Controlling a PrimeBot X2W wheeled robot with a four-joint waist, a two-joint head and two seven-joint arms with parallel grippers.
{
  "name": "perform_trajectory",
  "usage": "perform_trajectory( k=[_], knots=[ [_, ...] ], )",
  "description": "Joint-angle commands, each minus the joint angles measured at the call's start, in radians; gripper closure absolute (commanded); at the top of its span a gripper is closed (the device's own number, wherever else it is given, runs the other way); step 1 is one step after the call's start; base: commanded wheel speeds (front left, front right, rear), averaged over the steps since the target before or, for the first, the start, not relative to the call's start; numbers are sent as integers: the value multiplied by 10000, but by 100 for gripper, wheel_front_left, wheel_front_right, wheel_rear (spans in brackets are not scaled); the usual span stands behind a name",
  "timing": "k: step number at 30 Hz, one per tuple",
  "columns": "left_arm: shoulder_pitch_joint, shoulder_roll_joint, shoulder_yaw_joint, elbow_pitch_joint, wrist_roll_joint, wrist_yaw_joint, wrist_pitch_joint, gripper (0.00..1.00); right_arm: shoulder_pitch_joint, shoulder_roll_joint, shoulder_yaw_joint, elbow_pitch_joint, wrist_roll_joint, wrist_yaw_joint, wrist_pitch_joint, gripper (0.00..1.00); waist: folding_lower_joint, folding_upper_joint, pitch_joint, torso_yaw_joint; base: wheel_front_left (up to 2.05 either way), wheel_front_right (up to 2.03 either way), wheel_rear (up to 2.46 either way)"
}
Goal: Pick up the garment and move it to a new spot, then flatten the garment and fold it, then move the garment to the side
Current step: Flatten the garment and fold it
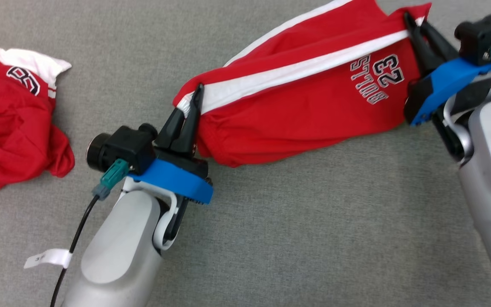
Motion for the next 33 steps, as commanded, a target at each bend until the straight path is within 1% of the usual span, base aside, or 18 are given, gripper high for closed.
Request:
perform_trajectory(
  k=[1,7,15,16,17,18,19,20,22,26,30,33],
  knots=[
    [-340,-123,-4,130,100,-59,-45,100,-445,-180,35,313,-100,2,-2,100,-3,0,365,328,0,0,0],
    [-1049,-466,49,708,235,-235,-46,100,-1977,-189,162,1849,-349,2,-19,100,-3,0,896,557,0,0,0],
    [-1586,-728,176,1157,295,-335,-47,100,-3352,100,382,3760,-462,2,-334,100,-3,0,1288,733,0,0,0],
    [-1639,-753,170,1232,319,-342,-47,100,-3446,147,469,3961,-487,2,-398,84,-3,0,1302,737,0,0,0],
    [-1691,-770,157,1328,354,-349,-47,98,-3546,209,511,4141,-455,2,-498,27,-3,0,1304,733,0,0,0],
    [-1750,-783,134,1376,434,-354,-48,62,-3614,274,509,4339,-352,2,-570,0,-3,0,1296,725,0,0,0],
    [-1751,-797,142,1424,472,-357,-48,9,-3662,308,529,4524,-309,2,-669,0,-3,0,1271,715,0,0,0],
    [-1695,-809,175,1486,463,-358,-47,0,-3688,330,565,4699,-260,2,-788,0,-3,0,1232,709,0,0,0],
    [-1544,-830,219,1531,495,-364,-47,0,-3653,376,661,4997,-157,2,-1027,0,-3,0,1121,674,0,0,0],
    [-1075,-855,333,1471,562,-357,-47,0,-3223,264,783,5454,187,2,-1565,0,-3,0,773,629,0,0,0],
    [-383,-866,568,1248,714,-338,-47,0,-2785,10,1041,5693,524,2,-1918,0,-3,0,386,560,0,0,0],
    [198,-867,821,881,879,-214,-47,0,-2453,-171,1226,5803,810,2,-2057,0,-3,0,131,509,0,0,0]
  ],
)
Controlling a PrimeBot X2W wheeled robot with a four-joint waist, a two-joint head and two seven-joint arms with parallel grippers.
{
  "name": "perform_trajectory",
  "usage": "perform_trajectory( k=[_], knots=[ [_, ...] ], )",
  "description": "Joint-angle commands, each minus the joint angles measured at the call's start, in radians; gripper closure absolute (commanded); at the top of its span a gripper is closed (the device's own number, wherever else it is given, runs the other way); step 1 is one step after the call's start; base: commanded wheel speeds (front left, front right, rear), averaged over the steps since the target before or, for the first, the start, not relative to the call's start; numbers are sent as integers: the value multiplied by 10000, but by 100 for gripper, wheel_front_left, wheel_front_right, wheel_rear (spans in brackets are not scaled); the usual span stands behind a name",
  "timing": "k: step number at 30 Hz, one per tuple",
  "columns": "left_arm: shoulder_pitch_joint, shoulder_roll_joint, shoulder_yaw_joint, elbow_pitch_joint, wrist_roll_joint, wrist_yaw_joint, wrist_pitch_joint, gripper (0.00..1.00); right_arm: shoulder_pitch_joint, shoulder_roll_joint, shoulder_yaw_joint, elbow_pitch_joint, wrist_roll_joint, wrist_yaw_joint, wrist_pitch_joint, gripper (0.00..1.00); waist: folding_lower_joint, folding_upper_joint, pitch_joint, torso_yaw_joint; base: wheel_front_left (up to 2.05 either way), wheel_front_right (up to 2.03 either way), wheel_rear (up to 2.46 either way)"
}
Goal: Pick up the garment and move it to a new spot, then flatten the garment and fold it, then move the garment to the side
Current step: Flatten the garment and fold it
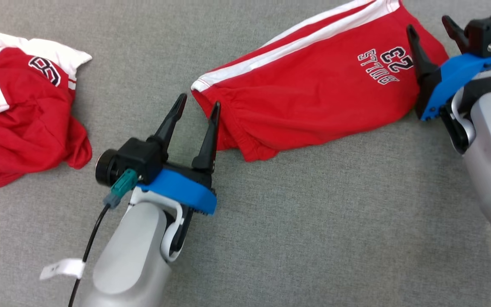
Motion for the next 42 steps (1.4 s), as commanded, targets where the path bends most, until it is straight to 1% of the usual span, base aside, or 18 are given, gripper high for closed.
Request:
perform_trajectory(
  k=[1,8,12,16,21,24,25,26,28,33,38,42],
  knots=[
    [380,-8,226,-290,120,102,-46,0,258,-145,93,68,192,2,-103,0,1,0,-220,-96,0,0,0],
    [1485,15,1129,-1664,542,339,-46,0,730,-438,359,423,665,2,-82,0,1,0,-553,-9,0,0,0],
    [1893,7,1780,-2531,757,525,-46,0,849,-491,470,655,847,2,24,0,1,0,-605,96,0,0,0],
    [2196,-6,2217,-3216,929,694,-46,0,927,-538,531,894,1051,2,170,0,1,0,-577,240,0,0,0],
    [2484,-21,2613,-3595,1041,818,-46,0,1031,-577,578,1139,1290,2,355,0,1,0,-545,385,0,0,0],
    [2615,-24,2772,-3686,1005,884,-46,0,1160,-425,662,1211,1449,3,508,0,1,0,-559,395,0,0,0],
    [2672,-23,2791,-3697,985,882,-46,0,1201,-356,699,1195,1513,3,561,54,1,0,-568,389,0,0,0],
    [2706,-25,2795,-3702,976,903,-46,0,1221,-318,703,1153,1631,3,576,100,1,0,-573,382,0,0,0],
    [2704,-26,2790,-3707,966,934,-46,0,1248,-312,680,1053,1875,3,569,100,1,0,-577,372,0,0,0],
    [2801,-26,2797,-3590,1036,952,-46,0,1261,-282,757,629,2236,2,42,100,1,0,-691,159,0,0,0],
    [2914,-25,2978,-3480,1169,920,-46,0,1650,-85,758,152,2689,2,-309,100,1,0,-965,-177,0,0,0],
    [3107,-24,3175,-3381,1343,825,-46,0,2376,30,773,-522,3084,2,-481,100,1,0,-1318,-633,0,0,0]
  ],
)
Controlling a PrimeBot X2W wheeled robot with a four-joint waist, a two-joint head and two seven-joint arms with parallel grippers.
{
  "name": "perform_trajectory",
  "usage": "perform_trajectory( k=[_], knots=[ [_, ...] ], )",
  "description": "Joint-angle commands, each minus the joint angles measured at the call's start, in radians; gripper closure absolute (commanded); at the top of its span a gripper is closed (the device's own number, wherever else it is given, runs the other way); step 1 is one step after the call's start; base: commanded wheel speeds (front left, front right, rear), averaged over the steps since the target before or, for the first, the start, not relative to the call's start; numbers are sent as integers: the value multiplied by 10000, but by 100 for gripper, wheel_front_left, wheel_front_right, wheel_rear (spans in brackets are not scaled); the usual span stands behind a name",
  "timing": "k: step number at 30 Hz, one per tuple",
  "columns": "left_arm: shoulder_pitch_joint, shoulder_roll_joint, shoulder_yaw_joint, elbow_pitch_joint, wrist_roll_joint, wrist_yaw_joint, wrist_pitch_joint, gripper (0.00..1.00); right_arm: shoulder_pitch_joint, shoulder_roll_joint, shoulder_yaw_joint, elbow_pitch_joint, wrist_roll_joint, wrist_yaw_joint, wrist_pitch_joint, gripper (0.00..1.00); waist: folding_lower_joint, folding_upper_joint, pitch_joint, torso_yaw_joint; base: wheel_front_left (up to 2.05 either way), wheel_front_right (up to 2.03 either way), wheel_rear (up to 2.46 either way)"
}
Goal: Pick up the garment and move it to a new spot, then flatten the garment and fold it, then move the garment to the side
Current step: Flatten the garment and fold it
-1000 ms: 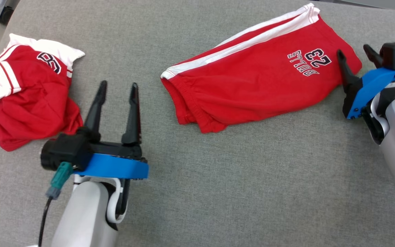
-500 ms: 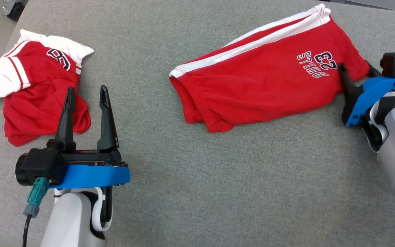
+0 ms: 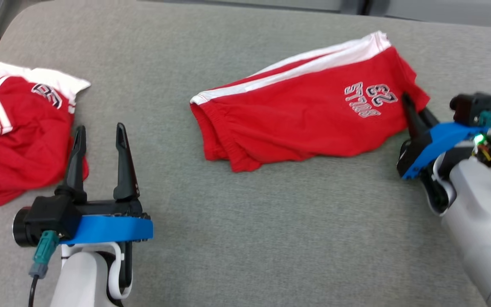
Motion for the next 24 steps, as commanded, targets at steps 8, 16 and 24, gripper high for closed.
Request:
perform_trajectory(
  k=[8,16,24],
  knots=[
    [552,-13,392,173,325,-145,-46,0,2338,-38,-1004,-1987,382,2,-91,100,0,-1,-867,-1145,0,0,0],
    [906,-12,533,180,420,-218,-46,0,4264,-39,-2871,-2963,196,2,-92,100,0,-1,-1259,-1560,0,0,0],
    [1119,-12,448,164,379,-230,-46,0,5327,163,-4248,-3183,-260,3,-88,100,0,-1,-1442,-1575,0,0,0]
  ],
)
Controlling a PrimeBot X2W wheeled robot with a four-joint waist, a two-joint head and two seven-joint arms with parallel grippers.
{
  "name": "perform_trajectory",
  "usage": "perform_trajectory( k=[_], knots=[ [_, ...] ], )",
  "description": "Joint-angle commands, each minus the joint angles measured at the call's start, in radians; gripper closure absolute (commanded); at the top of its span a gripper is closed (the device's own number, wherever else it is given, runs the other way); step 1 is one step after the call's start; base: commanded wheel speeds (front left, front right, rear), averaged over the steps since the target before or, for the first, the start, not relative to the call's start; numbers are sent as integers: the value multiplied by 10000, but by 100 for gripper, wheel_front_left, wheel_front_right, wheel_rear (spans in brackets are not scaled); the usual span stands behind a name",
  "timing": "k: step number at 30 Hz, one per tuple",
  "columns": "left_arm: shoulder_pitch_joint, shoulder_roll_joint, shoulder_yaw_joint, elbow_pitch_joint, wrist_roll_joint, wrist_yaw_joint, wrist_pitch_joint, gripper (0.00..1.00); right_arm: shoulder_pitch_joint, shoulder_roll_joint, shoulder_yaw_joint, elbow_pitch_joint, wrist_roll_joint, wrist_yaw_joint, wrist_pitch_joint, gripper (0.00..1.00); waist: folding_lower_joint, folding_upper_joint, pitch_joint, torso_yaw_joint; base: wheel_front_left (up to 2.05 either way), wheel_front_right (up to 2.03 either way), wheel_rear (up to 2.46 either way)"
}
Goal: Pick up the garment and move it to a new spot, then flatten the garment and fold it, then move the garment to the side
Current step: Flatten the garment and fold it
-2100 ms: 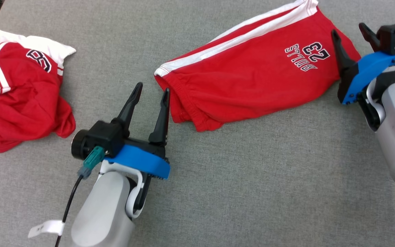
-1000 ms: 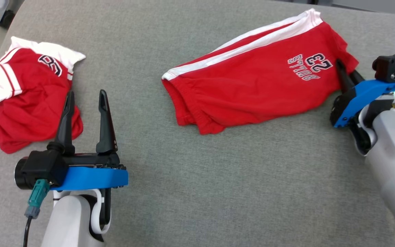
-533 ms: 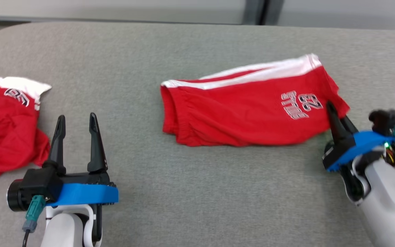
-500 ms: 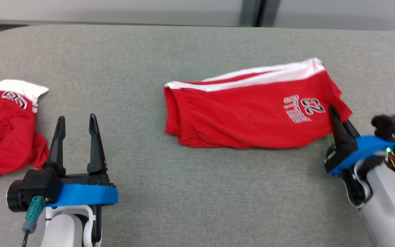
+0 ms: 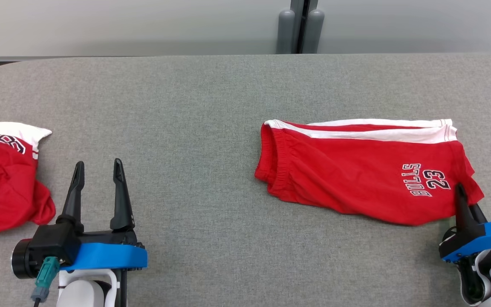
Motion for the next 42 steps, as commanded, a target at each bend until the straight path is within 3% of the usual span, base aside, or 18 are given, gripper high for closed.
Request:
perform_trajectory(
  k=[1,7,12,25,39,40,41,42],
  knots=[
    [37,-7,27,-2,13,-60,-46,0,122,98,-116,-119,-116,5,-33,100,0,-1,-8,-8,0,0,0],
    [46,-7,-31,96,21,-77,-46,0,-317,397,-203,-481,-410,5,-33,100,0,-1,-143,34,0,0,0],
    [46,-7,-101,129,-22,-69,-46,0,-959,738,375,-969,-650,5,40,100,0,-1,-306,202,0,0,0],
    [101,-7,-284,206,-211,-3,-46,0,-2031,1565,3305,-1156,-864,5,445,100,0,-1,-413,855,0,0,0],
    [251,-7,-427,249,-305,97,-46,0,-1158,1303,5649,-662,-252,5,135,100,0,-1,-536,1111,0,0,0],
    [265,-7,-417,245,-299,97,-46,0,-1130,1295,5738,-694,-186,5,103,64,0,-1,-539,1099,0,0,0],
    [277,-7,-404,246,-283,96,-45,0,-1120,1290,5823,-721,-133,5,86,0,0,-1,-538,1072,0,0,0],
    [287,-9,-398,250,-265,88,-46,0,-1118,1289,5952,-779,-74,5,52,0,0,-1,-541,1042,0,0,0]
  ],
)
